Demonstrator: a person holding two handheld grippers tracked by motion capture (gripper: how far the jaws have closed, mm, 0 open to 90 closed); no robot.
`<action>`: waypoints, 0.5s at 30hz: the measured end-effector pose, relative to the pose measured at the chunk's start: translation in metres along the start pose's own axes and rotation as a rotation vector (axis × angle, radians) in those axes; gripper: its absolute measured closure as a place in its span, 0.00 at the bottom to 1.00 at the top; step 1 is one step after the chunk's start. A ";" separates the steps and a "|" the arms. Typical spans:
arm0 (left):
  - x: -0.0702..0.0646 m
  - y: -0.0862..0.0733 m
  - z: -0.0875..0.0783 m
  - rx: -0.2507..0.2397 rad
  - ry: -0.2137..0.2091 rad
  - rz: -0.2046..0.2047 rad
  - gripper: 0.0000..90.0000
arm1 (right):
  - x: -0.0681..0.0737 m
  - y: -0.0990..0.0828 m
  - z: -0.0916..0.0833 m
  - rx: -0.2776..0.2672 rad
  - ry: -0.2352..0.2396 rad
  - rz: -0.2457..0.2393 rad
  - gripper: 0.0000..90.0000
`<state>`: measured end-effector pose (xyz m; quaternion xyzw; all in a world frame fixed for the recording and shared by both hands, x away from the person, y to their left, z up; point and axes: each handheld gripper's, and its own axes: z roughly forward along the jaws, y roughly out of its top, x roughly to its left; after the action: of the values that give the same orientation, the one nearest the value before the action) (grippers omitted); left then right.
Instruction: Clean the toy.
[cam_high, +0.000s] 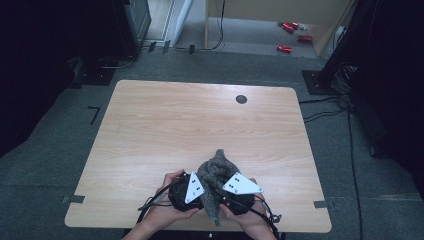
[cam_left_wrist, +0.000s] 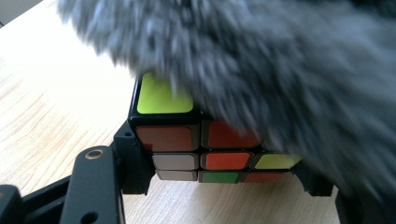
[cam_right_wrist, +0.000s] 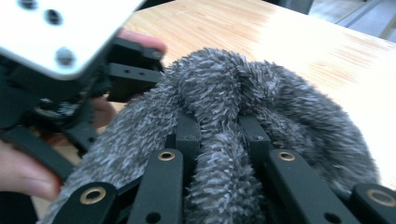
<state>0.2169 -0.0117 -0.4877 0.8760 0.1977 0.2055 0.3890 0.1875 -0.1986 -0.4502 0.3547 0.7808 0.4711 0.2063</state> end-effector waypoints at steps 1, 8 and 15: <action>0.001 -0.001 0.000 -0.001 0.000 -0.003 0.39 | -0.002 -0.001 0.000 0.001 -0.009 0.012 0.84; 0.009 -0.003 -0.003 -0.003 0.002 -0.032 0.39 | -0.008 -0.005 -0.003 0.000 -0.003 0.044 0.84; 0.002 -0.002 0.002 0.003 -0.028 -0.032 0.39 | 0.008 -0.004 0.001 -0.007 0.018 0.001 0.84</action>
<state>0.2188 -0.0102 -0.4900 0.8761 0.2067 0.1868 0.3934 0.1818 -0.1930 -0.4540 0.3501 0.7809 0.4770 0.2003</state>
